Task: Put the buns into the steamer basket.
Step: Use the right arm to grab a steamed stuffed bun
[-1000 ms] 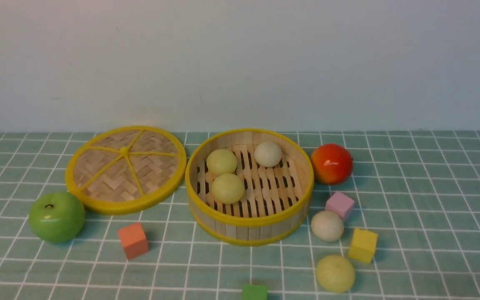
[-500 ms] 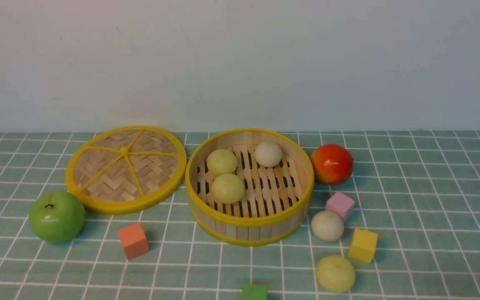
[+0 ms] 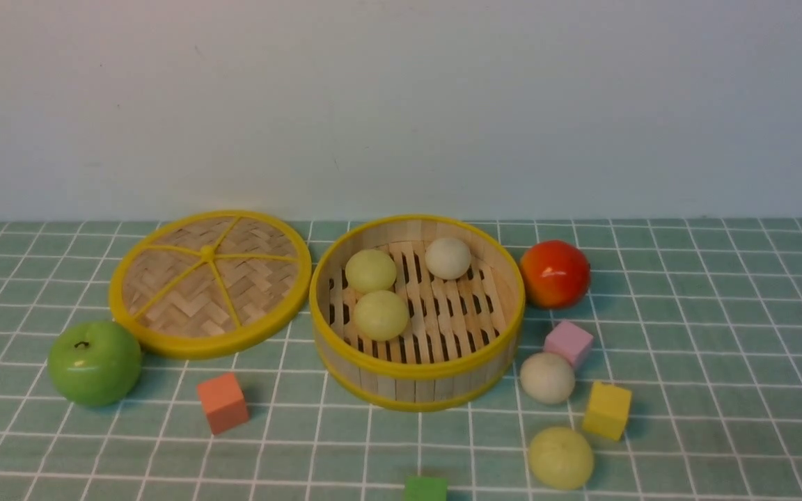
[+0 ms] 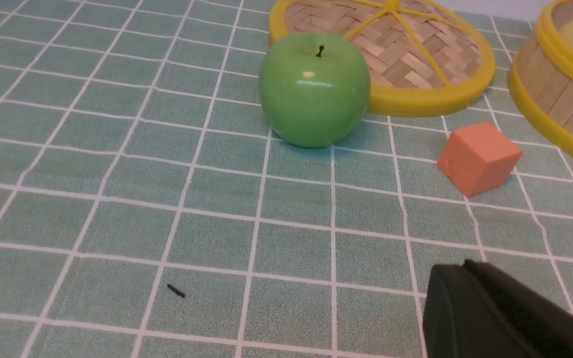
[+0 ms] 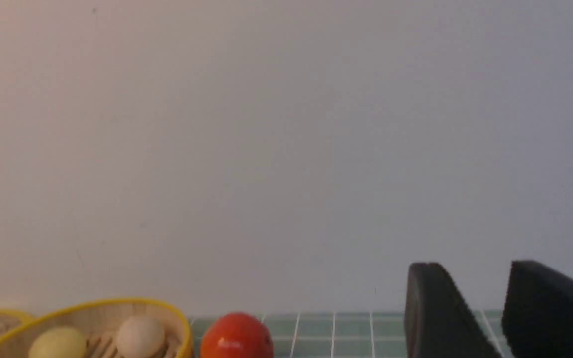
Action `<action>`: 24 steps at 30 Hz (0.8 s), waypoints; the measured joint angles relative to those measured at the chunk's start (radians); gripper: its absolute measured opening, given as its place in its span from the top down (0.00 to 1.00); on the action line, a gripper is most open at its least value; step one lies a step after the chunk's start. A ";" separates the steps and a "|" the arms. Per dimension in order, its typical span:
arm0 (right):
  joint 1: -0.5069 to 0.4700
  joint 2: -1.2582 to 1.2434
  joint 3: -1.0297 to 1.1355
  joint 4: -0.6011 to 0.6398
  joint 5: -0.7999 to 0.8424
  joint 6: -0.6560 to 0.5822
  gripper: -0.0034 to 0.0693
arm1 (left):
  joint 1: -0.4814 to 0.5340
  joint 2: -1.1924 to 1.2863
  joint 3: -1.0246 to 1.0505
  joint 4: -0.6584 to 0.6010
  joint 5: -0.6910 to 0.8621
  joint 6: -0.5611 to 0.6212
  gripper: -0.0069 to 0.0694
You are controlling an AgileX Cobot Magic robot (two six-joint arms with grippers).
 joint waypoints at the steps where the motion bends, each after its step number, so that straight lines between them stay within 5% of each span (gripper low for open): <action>1: 0.000 0.042 -0.074 0.000 0.021 0.001 0.62 | 0.000 0.000 0.000 0.000 0.000 0.000 0.88; 9: 0.000 0.462 -0.572 0.003 0.391 0.001 0.62 | 0.000 0.000 0.001 0.000 0.000 0.000 0.87; 16: 0.000 0.804 -0.706 0.018 0.639 0.001 0.62 | 0.000 0.000 0.001 0.000 0.000 0.000 0.86; 21: 0.005 1.102 -0.711 0.227 0.631 -0.016 0.62 | 0.000 0.000 0.001 0.000 0.000 0.000 0.86; 24: 0.062 1.272 -0.749 0.418 0.678 -0.171 0.62 | 0.000 0.000 0.001 0.002 0.000 0.000 0.86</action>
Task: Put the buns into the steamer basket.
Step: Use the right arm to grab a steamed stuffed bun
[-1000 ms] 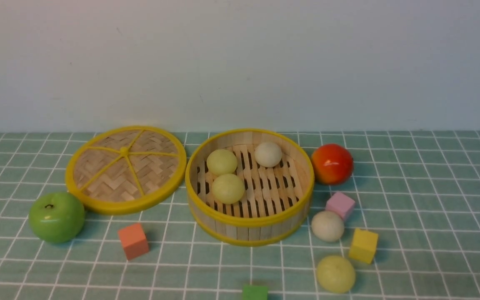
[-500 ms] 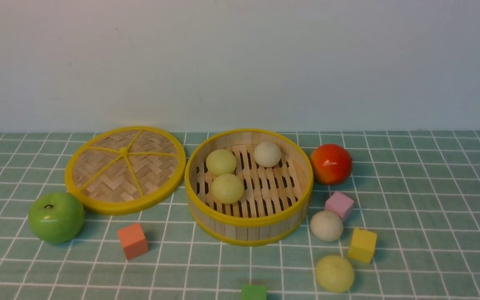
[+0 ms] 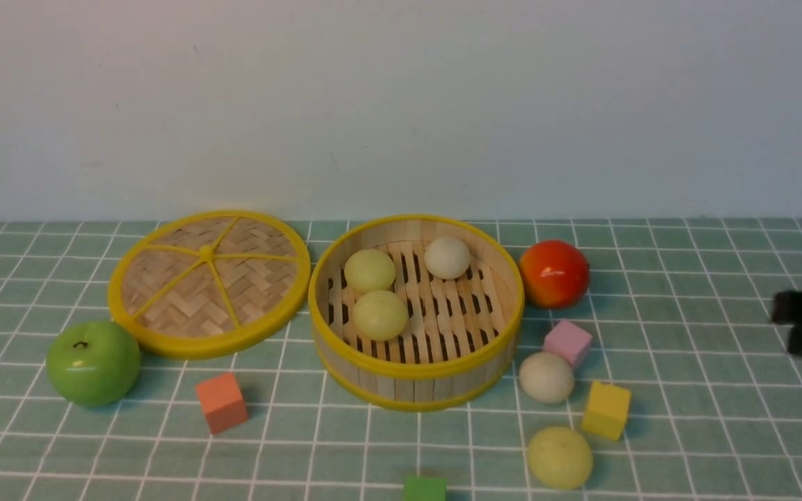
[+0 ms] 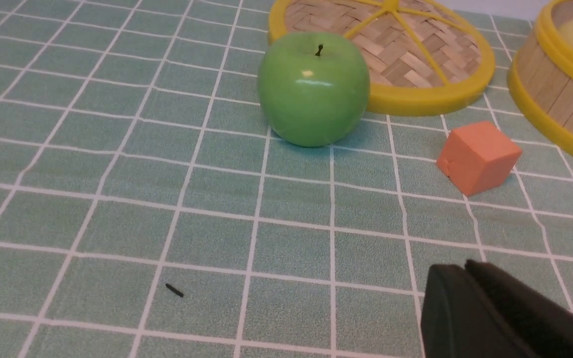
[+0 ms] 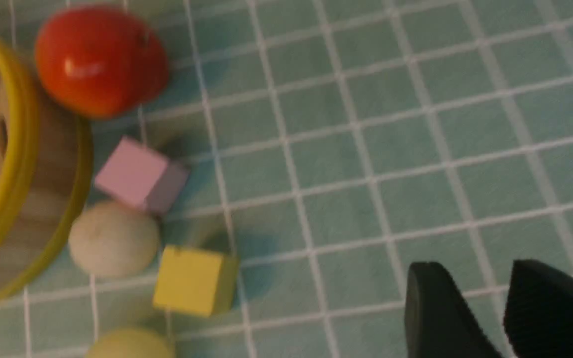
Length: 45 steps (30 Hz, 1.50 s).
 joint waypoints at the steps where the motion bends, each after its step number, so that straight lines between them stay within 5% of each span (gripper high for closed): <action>1: 0.028 0.054 -0.027 0.051 0.027 -0.068 0.62 | 0.000 0.000 0.000 0.001 0.000 0.000 0.86; 5: 0.145 0.259 -0.193 0.136 0.165 -0.224 0.62 | 0.000 0.000 0.000 0.006 0.004 0.000 0.86; 13: 0.322 0.600 -0.570 0.017 0.360 -0.148 0.62 | 0.000 0.000 0.000 0.006 0.005 0.000 0.86; 20: 0.335 0.702 -0.752 -0.004 0.376 -0.136 0.62 | 0.000 0.000 0.000 0.009 0.006 0.000 0.84; 45: 0.335 0.774 -0.761 0.001 0.441 -0.085 0.62 | 0.000 0.000 0.000 0.009 0.006 0.000 0.83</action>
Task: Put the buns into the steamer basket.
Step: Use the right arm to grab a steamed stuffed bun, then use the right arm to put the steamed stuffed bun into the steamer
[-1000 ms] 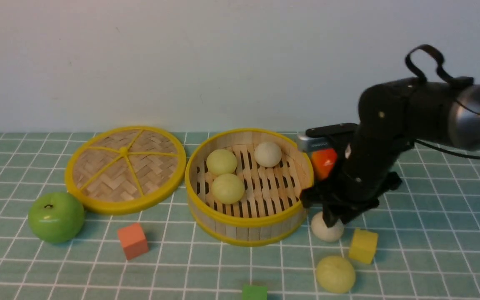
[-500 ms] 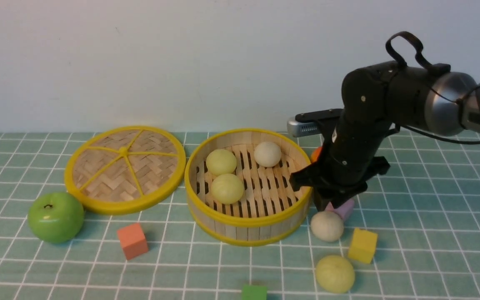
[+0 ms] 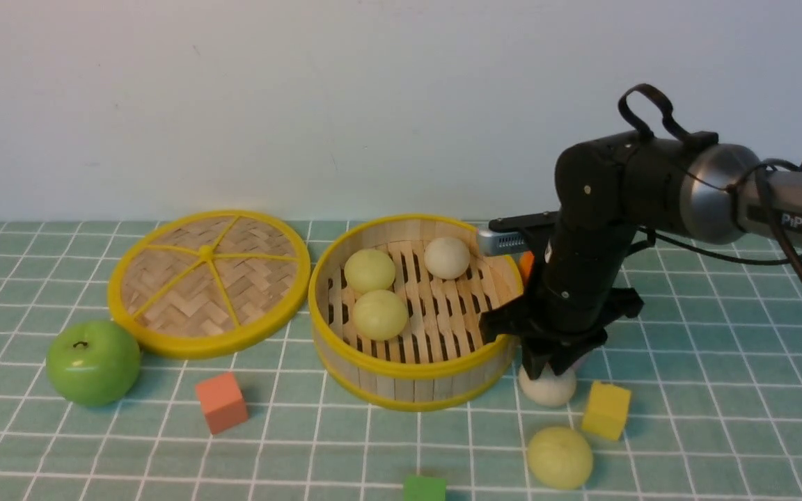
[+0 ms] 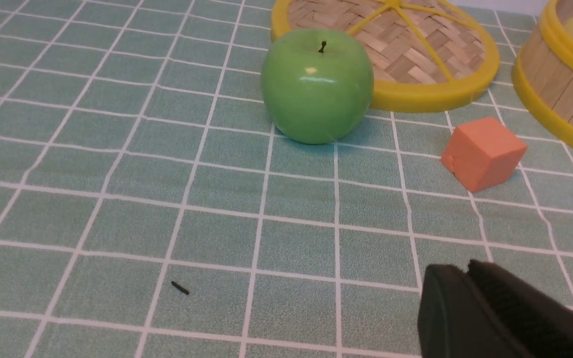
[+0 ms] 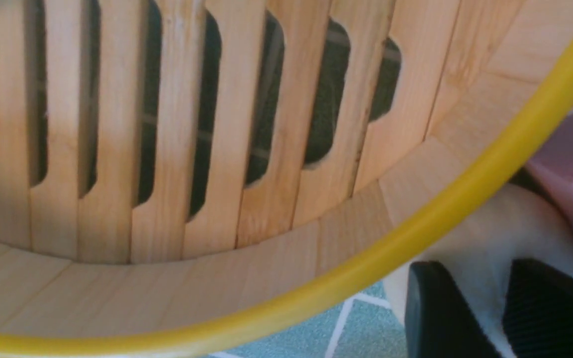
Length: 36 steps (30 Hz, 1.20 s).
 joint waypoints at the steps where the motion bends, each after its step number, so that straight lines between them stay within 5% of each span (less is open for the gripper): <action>1: 0.000 0.001 0.000 -0.004 0.001 0.000 0.63 | 0.000 0.000 0.000 0.000 0.000 0.000 0.83; 5: 0.000 0.001 0.000 -0.020 0.001 0.000 0.67 | 0.000 0.000 0.000 0.000 0.000 0.000 0.82; 12: 0.000 0.000 -0.001 -0.028 0.023 0.000 0.94 | 0.000 0.000 0.000 0.000 0.000 0.000 0.81; 25: 0.000 -0.120 -0.211 0.044 0.192 -0.050 0.94 | 0.000 0.000 0.000 0.000 0.000 0.000 0.80; 36: 0.040 0.053 -0.337 0.205 -0.046 -0.191 0.94 | 0.000 0.000 0.000 0.000 0.000 0.000 0.79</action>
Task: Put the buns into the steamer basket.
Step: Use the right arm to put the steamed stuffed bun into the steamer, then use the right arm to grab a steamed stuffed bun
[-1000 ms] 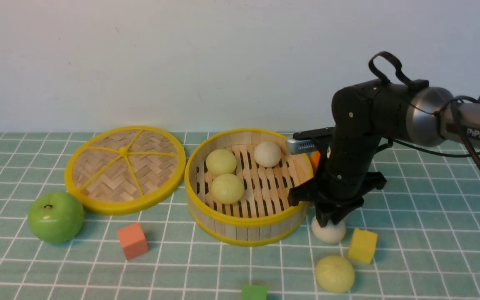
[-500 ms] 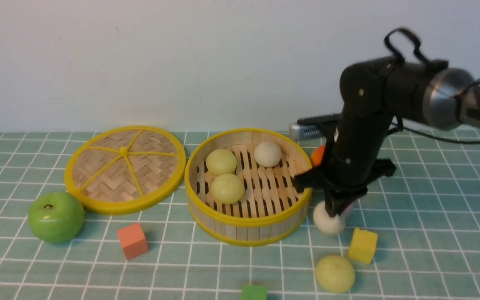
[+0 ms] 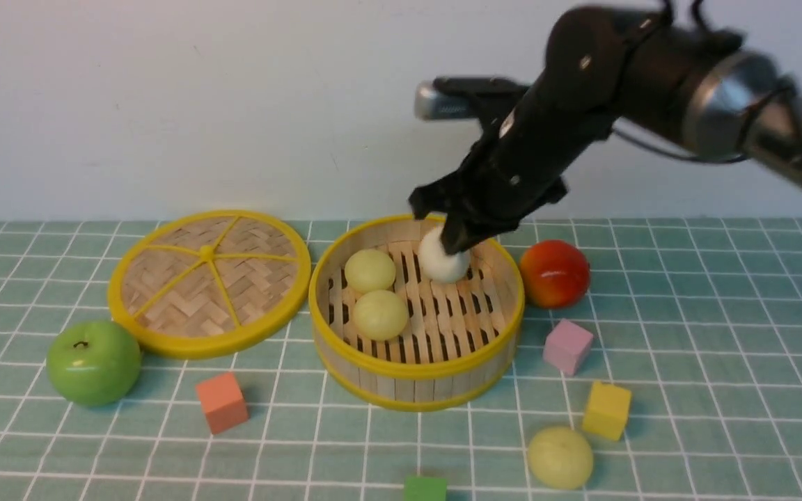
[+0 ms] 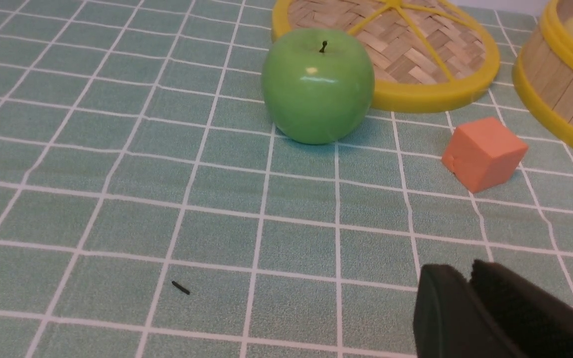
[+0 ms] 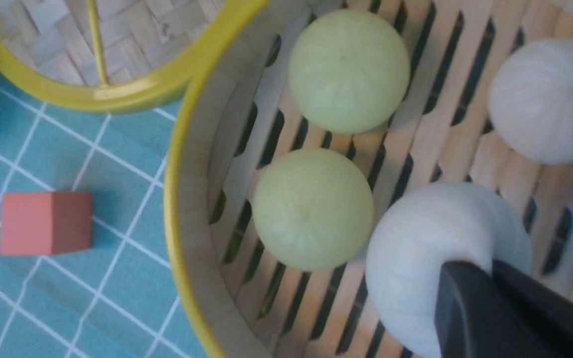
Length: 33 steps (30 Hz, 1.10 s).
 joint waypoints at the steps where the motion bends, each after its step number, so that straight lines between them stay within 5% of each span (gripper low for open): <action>1: 0.000 0.015 0.000 0.003 -0.011 -0.002 0.94 | 0.000 0.000 0.000 0.000 0.000 0.000 0.79; 13: 0.001 0.112 -0.001 -0.019 -0.078 0.049 0.87 | 0.000 0.000 0.000 0.000 0.000 0.000 0.79; 24: 0.001 -0.121 -0.001 -0.070 0.093 0.047 0.39 | 0.000 0.000 0.000 0.000 0.000 0.000 0.77; 33: 0.004 -0.325 0.190 -0.155 0.264 0.109 0.44 | 0.000 0.000 0.000 0.000 0.001 0.000 0.76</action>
